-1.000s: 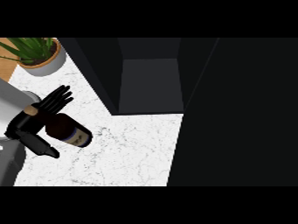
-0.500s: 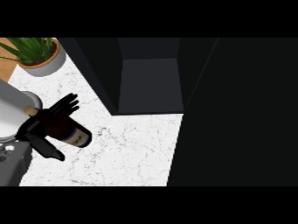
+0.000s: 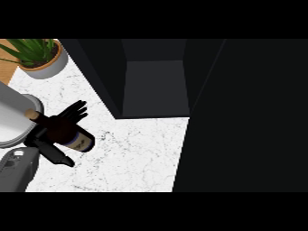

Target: Pick up the wine, place it into the cabinet and close the cabinet

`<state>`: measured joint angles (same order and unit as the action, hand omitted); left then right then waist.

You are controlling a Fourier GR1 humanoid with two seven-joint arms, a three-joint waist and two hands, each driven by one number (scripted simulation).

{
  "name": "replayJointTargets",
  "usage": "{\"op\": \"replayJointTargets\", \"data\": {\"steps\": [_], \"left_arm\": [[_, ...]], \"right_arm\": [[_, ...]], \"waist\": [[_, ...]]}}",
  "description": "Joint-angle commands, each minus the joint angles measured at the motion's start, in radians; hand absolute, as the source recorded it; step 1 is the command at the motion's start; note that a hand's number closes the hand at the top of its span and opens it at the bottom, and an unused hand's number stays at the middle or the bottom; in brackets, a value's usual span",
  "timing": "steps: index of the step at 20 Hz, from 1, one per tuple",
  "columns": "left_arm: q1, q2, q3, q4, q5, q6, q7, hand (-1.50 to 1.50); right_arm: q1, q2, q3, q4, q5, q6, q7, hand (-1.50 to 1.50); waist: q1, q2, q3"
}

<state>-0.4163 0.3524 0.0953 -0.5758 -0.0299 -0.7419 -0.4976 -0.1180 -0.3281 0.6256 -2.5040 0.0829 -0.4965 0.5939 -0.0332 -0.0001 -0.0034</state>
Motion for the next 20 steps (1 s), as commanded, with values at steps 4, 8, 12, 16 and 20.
{"op": "replayJointTargets", "data": {"steps": [4, 8, 12, 16, 20], "left_arm": [[0.031, -0.002, -0.001, 0.05, 0.014, -0.104, -0.183, -1.5], [-0.01, -0.04, -0.008, 0.065, 0.031, -0.094, -0.134, 1.5], [-0.002, -0.019, -0.028, 0.057, 0.007, -0.071, -0.208, 1.5], [0.023, -0.003, -0.048, 0.031, -0.01, -0.045, -0.286, 1.5], [0.038, -0.071, -0.054, -0.018, 0.008, 0.052, -0.267, 1.5]], "right_arm": [[0.074, -0.048, 0.043, -0.162, 0.07, -0.01, 0.023, -1.5], [0.051, -0.072, -0.029, -0.187, 0.027, -0.011, 0.066, -1.5], [0.06, -0.065, 0.023, -0.173, 0.055, -0.025, 0.037, -1.5], [0.068, -0.09, -0.016, -0.169, 0.028, -0.023, 0.019, -1.5], [0.103, -0.079, 0.047, -0.158, 0.067, -0.053, 0.003, -1.5]], "waist": [[0.0, -0.001, 0.0], [0.007, -0.001, 0.001], [0.005, -0.001, 0.0], [0.009, -0.001, 0.001], [0.016, -0.006, 0.002]]}}
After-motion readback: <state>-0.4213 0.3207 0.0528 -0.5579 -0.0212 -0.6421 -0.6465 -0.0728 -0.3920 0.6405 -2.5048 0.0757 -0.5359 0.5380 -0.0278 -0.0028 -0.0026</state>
